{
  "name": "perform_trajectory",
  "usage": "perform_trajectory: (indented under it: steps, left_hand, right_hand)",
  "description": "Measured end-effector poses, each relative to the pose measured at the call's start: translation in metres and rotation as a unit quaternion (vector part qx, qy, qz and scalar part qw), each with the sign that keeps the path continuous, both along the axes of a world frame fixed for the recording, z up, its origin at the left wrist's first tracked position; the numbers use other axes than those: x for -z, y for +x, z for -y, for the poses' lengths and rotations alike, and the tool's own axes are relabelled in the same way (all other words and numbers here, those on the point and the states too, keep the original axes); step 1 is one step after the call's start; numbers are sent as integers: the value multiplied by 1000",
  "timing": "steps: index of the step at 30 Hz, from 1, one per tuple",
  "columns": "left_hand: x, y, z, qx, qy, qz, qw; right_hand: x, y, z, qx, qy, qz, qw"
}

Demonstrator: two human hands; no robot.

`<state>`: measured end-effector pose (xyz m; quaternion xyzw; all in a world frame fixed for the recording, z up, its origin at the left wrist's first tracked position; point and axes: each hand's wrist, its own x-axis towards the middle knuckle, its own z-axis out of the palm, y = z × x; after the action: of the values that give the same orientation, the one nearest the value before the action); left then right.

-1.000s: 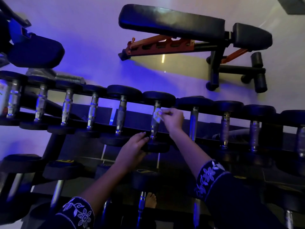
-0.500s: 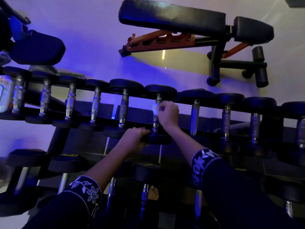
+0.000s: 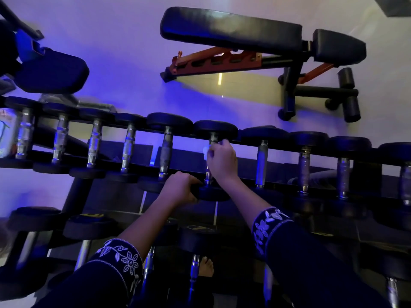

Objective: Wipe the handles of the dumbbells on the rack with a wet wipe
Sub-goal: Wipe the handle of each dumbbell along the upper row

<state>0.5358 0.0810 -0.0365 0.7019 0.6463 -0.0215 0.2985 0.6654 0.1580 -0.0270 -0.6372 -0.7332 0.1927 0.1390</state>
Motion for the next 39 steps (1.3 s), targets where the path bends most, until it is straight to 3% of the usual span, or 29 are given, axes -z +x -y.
perform_trajectory:
  steps: [3, 7, 13, 18, 25, 30, 34, 36, 39]
  left_hand:
    - [-1, 3, 1, -16, -11, 0, 1000]
    - [1, 2, -1, -9, -14, -30, 999]
    - [3, 1, -1, -10, -4, -4, 1000]
    - [1, 2, 0, -16, -5, -12, 1000]
    - [-2, 2, 1, -33, -4, 5, 999]
    - [0, 1, 0, -25, -8, -4, 1000]
    - [1, 1, -1, -30, -12, 10, 999]
    - [1, 1, -1, -32, -12, 9, 999]
    - [2, 1, -1, -31, -15, 7, 999]
  right_hand:
    - [-1, -13, -3, -15, 28, 55, 998]
    - [7, -11, 33, -149, -29, 140, 978]
    - [-14, 3, -34, -172, 17, 166, 971]
    - [4, 22, 9, -290, -37, 119, 949]
    - [16, 17, -6, -76, -5, -55, 996]
    - [26, 25, 44, -50, -60, -77, 994]
    - [20, 23, -2, 36, -39, -119, 991]
    - [18, 22, -28, 114, -61, -151, 980]
    - [23, 24, -24, 152, -111, -220, 957]
